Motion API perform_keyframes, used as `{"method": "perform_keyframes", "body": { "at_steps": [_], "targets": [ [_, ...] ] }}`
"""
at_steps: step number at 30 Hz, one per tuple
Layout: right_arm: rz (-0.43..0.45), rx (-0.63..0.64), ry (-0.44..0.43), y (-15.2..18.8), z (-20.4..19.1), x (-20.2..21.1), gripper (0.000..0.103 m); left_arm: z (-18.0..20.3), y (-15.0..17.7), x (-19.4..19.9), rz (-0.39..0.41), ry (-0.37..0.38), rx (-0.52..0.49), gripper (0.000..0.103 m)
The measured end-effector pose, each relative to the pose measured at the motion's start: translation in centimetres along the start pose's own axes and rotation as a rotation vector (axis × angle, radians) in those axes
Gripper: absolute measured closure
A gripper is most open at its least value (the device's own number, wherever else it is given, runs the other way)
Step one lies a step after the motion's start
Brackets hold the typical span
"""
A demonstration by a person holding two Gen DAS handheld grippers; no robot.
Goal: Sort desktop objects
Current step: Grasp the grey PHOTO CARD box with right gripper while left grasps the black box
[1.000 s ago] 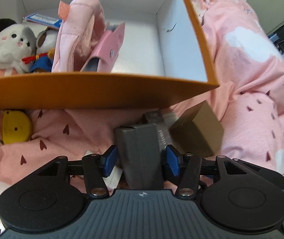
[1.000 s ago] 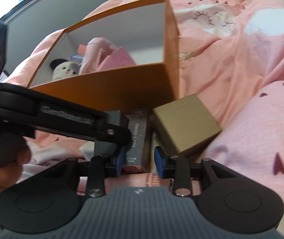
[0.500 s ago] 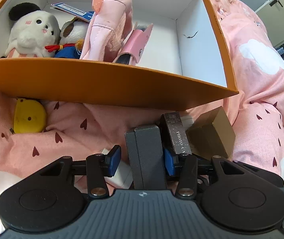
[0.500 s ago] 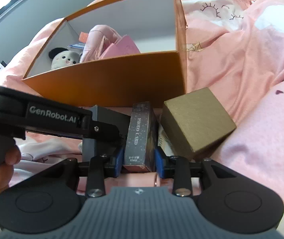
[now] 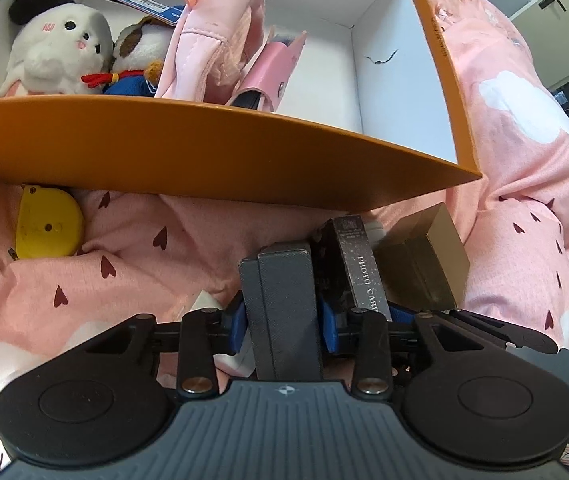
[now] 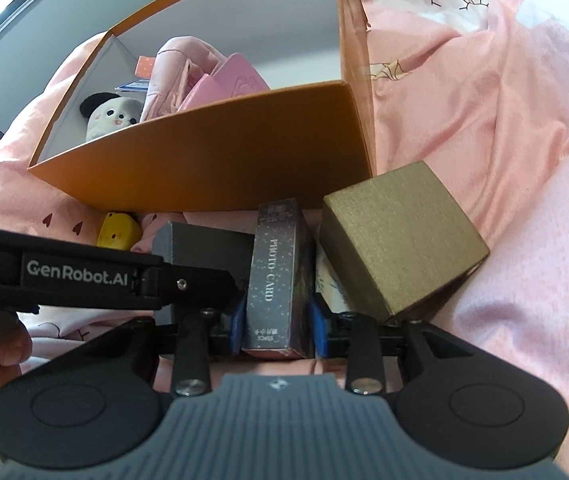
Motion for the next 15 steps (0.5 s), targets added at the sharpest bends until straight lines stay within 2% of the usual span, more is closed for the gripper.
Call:
{"method": "perform_keyframes", "body": {
  "at_steps": [5,9,15],
  "targets": [
    [-0.009,0.008,0.017,0.5,-0.1,1.0,0.076,-0.2,0.4,1.4,0.007,-0.008,-0.038,0.062],
    [-0.032,0.007,0.017,0.3,-0.1,0.6,0.076,0.1,0.9,2.7,0.028,-0.035,-0.086,0.062],
    [-0.086,-0.012,0.002,-0.1,0.1,-1.3,0.075,0.0,0.9,3.1,0.033,-0.027,-0.085,0.062]
  ]
}}
Point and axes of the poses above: each gripper's, at about its wrist camera, not at the fingertips, and x roughly against the way its jaws point, z to its right, y to its underside, the point moved 4 cm from there along -x, roughly the way its jaws point
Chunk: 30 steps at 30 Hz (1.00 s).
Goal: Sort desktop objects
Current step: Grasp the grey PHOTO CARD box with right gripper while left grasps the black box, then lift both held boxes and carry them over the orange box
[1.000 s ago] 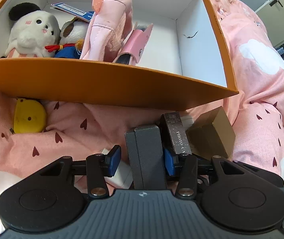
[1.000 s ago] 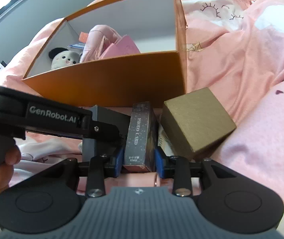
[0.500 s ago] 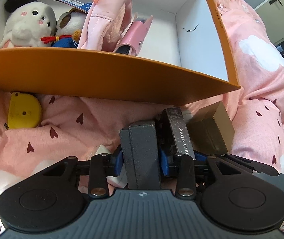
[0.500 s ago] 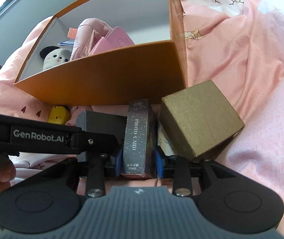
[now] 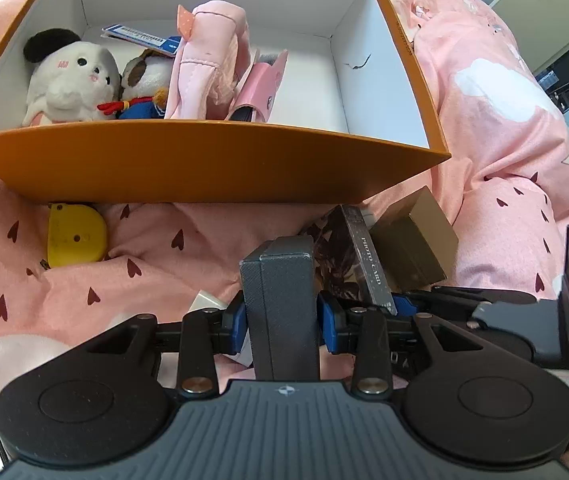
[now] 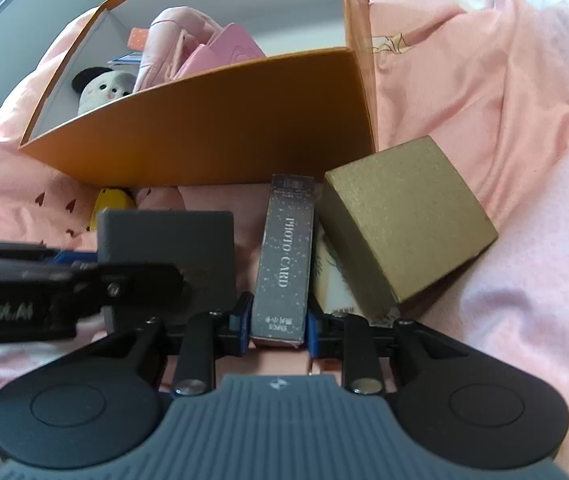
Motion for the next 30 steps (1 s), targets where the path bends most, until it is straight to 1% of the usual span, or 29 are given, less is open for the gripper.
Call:
{"method": "perform_keyframes", "body": {
  "at_steps": [5,8,12,15,18,21,27,30],
  "targets": [
    [0.003,-0.033,-0.037,0.0,0.5,0.2,0.077,-0.2,0.0,-0.3,0.000,0.017,0.015,0.062],
    [0.034,-0.031,-0.051,0.2,0.4,1.3,0.078,0.1,0.0,-0.1,0.012,0.024,0.001,0.062],
    [0.083,-0.020,-0.049,0.1,0.2,3.3,0.078,0.5,-0.2,0.9,0.033,0.029,-0.022,0.064],
    [0.103,-0.018,-0.065,0.1,-0.1,4.7,0.078,0.7,-0.4,2.0,0.053,0.039,-0.028,0.064],
    [0.112,-0.017,-0.098,0.5,-0.7,5.8,0.078,1.1,-0.8,3.2,0.063,0.072,-0.029,0.064],
    [0.132,-0.001,-0.115,0.6,-1.2,7.1,0.078,1.6,-1.3,4.5,0.077,0.081,-0.045,0.064],
    [0.203,0.041,-0.132,-0.6,-1.7,10.1,0.078,2.1,-2.6,7.5,0.112,0.128,-0.063,0.064],
    [0.236,0.047,-0.152,-2.1,-2.1,11.0,0.078,2.5,-3.7,9.0,0.147,0.137,-0.087,0.064]
  ]
}}
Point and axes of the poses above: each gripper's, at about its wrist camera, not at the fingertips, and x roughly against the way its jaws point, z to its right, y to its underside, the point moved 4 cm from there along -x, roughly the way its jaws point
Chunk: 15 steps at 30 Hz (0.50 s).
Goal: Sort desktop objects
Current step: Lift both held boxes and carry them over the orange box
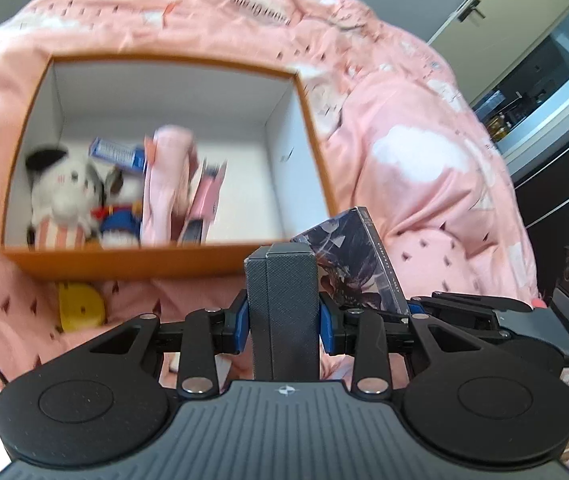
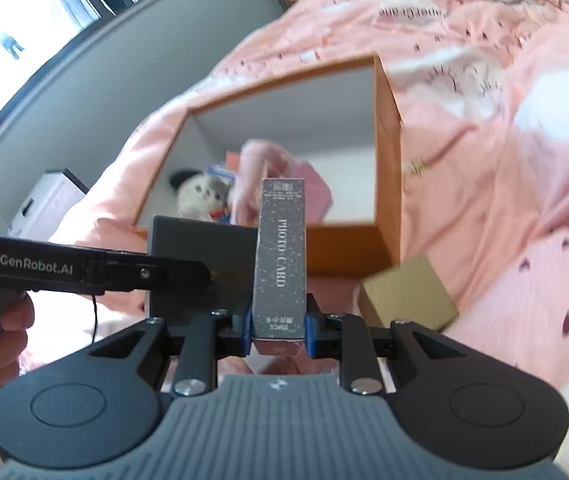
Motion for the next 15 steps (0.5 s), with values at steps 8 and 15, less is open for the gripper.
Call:
{"method": "perform_keyframes", "body": {
  "at_steps": [8,15],
  "targets": [
    [0.115,0.083,0.059,-5.0,-0.7,0.6,0.078,1.6,-5.1,1.1,0.095,-0.019,-0.097,0.064],
    [0.104,0.101,0.138,-7.7,0.8,-1.7,0.078,0.7,-8.3,-3.5,0.011,-0.046,-0.124,0.064]
  ]
}}
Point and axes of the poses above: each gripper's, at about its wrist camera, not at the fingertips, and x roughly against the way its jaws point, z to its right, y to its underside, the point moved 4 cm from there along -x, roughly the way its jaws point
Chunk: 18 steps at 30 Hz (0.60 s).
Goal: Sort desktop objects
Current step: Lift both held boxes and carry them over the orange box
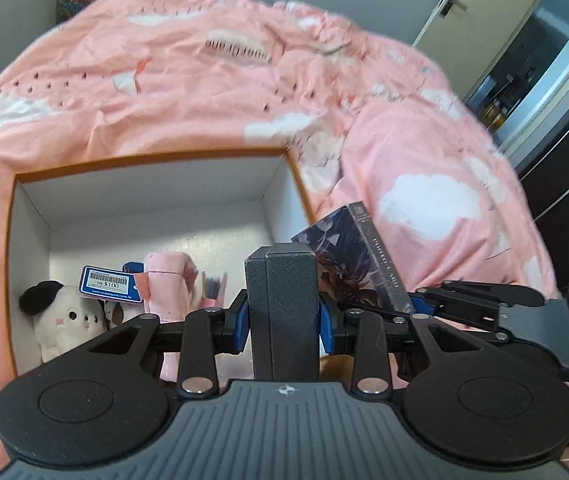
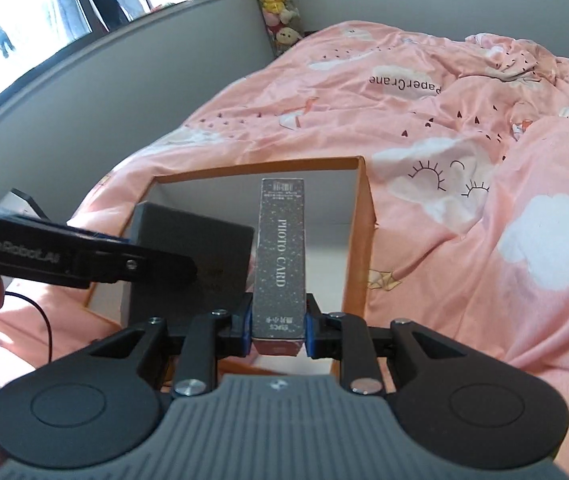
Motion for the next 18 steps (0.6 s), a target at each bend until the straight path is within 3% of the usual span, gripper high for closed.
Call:
{"method": "perform_keyframes", "body": {
  "at_steps": [9,18],
  "targets": [
    [-0.076,-0.042,0.018,0.3,1.1,-3.8,0.078,-3.5,1.0,-6.5,-0.184,0.015,0.072,0.065],
    [-0.149,-0.013,0.064,0.8,0.2,-7.0,0.078,-4.7,1.3,-8.2,-0.250,-0.033,0.085,0.065]
  ]
}}
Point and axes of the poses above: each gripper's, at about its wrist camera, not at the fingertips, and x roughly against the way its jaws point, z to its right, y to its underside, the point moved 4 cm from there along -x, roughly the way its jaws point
